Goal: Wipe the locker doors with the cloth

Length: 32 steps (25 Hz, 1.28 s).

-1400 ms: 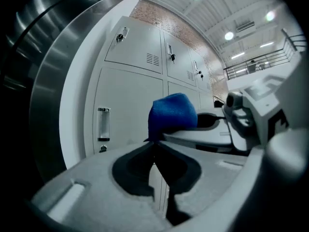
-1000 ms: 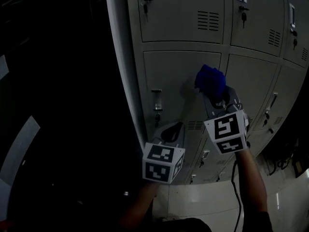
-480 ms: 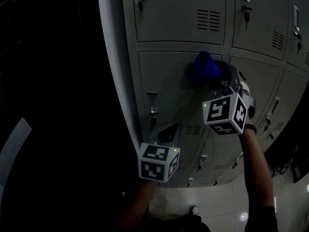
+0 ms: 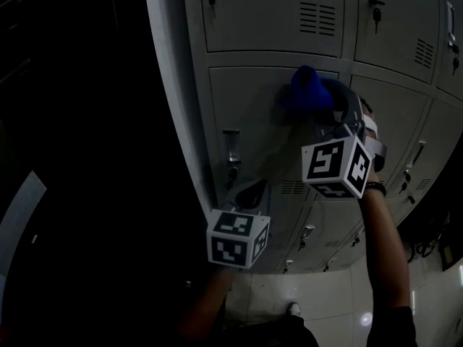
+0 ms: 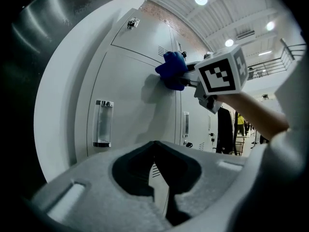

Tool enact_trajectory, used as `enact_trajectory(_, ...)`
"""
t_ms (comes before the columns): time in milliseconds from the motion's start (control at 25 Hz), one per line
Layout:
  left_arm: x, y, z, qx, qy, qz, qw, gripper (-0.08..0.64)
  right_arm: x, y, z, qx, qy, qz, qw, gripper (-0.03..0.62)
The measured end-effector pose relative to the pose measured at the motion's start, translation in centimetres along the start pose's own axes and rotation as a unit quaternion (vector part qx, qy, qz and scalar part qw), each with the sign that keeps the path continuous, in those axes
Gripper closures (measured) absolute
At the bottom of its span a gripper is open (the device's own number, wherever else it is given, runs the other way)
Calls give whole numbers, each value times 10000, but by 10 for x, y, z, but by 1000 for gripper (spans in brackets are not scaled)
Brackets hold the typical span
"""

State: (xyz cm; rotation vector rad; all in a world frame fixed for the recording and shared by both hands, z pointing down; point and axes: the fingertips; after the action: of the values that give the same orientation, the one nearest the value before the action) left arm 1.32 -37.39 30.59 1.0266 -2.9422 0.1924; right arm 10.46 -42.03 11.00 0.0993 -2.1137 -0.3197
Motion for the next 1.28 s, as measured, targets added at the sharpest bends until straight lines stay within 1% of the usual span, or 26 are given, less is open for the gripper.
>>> enact_trajectory(320, 7, 1, -7, 52, 7, 18, 10000, 555, 58, 19, -29, 207, -218, 284, 9991, 523)
enact_trajectory(680, 14, 1, -10, -2, -89, 198, 9998, 555, 125, 48, -72, 457, -599, 559, 9956, 522)
enact_trajectory(840, 16, 2, -14, -63, -275, 371, 9989, 555, 163, 59, -95, 621, -808, 774, 9918, 522)
enact_trajectory(1120, 18, 1, -23, -22, -244, 382, 9990, 555, 215, 75, -126, 963, -989, 1180, 9834, 522)
enact_trajectory(1280, 18, 2, -26, -6, -210, 373, 9991, 555, 245, 84, -142, 1172, -1063, 1477, 9763, 522)
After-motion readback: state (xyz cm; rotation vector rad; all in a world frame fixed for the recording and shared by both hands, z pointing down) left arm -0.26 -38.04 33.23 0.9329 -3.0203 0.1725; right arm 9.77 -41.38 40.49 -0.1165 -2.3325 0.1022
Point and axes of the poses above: the fingertips, and each gripper's own axes: y backward along the fingers, x to its left, z out of its top, and after that the axes turned 1 degree about z, right-handed
